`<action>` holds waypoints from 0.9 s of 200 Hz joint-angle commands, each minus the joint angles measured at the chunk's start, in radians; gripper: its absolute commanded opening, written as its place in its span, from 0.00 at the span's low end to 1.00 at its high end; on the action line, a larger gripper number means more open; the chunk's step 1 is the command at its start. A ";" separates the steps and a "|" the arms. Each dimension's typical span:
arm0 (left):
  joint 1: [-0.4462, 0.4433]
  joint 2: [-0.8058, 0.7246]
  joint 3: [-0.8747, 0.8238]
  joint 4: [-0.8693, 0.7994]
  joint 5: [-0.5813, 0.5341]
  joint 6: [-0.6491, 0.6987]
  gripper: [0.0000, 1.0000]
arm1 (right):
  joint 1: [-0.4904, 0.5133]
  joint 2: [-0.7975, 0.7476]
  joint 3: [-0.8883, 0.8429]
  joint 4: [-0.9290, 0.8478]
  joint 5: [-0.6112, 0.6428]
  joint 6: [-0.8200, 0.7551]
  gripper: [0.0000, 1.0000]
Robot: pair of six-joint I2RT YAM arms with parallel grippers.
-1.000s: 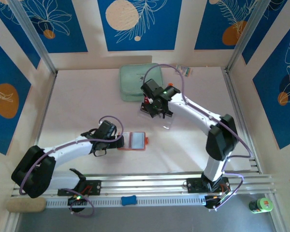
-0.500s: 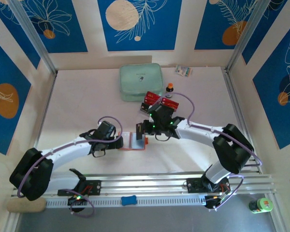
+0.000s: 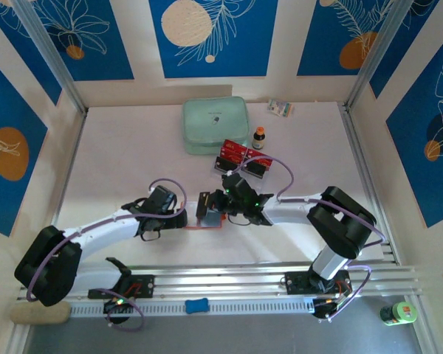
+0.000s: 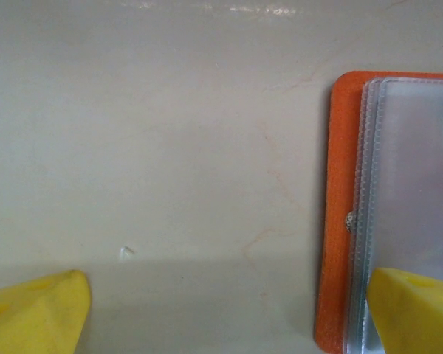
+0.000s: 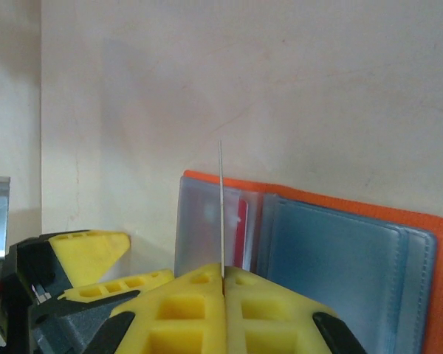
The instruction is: Put the credit cards into the card holder
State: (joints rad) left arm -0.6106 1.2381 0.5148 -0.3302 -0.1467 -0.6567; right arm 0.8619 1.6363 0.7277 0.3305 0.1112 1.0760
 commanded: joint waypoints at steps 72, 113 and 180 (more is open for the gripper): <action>0.008 -0.006 -0.018 -0.032 -0.017 -0.016 0.97 | 0.008 0.015 -0.054 0.074 0.052 0.043 0.00; 0.008 -0.007 -0.019 -0.031 -0.017 -0.015 0.96 | 0.012 0.017 -0.065 0.077 0.047 0.050 0.00; 0.008 -0.026 -0.009 -0.036 -0.005 -0.022 0.96 | 0.026 0.043 -0.068 0.094 0.035 0.066 0.00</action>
State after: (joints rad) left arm -0.6106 1.2369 0.5129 -0.3298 -0.1501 -0.6571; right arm 0.8757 1.6493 0.6712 0.4080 0.1421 1.1275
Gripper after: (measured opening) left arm 0.965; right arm 0.061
